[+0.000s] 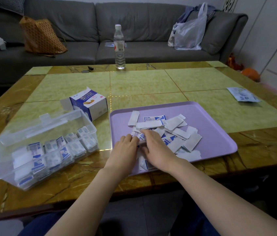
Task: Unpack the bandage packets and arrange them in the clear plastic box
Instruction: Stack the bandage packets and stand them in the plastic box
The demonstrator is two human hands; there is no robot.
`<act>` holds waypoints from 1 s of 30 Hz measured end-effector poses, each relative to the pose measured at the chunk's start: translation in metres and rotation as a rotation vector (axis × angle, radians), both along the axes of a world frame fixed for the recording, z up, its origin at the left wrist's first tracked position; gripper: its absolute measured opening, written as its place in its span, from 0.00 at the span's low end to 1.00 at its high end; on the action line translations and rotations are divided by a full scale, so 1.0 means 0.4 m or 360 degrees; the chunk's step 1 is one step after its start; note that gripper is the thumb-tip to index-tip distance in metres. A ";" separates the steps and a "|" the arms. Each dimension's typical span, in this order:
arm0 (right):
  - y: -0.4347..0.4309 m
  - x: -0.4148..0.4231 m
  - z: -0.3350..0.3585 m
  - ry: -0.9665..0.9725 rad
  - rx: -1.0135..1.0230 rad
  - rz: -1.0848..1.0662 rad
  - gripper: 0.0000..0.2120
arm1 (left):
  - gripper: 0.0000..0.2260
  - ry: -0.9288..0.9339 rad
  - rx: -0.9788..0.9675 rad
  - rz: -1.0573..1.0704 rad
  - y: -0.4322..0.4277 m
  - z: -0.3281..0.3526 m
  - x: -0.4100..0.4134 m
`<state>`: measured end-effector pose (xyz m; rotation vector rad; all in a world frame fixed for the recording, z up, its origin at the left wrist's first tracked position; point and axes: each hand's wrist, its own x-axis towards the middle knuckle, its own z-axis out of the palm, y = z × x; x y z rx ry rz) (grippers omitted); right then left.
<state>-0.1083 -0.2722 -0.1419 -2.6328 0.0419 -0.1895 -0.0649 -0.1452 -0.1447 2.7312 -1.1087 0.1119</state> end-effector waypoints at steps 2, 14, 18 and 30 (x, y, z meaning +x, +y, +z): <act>0.001 0.004 -0.008 0.0028 0.0102 0.0026 0.23 | 0.12 -0.0075 0.0129 0.0012 -0.002 -0.006 -0.001; 0.015 0.012 -0.027 0.0060 0.0303 0.0039 0.21 | 0.16 0.0149 0.0110 0.0173 -0.013 0.004 -0.005; 0.006 0.011 -0.009 -0.0070 0.0110 -0.0021 0.11 | 0.12 0.0076 -0.0063 0.0086 -0.006 0.008 -0.005; -0.007 0.007 -0.005 -0.0077 0.0013 0.0076 0.12 | 0.12 -0.0006 0.0161 0.0257 0.007 0.005 -0.011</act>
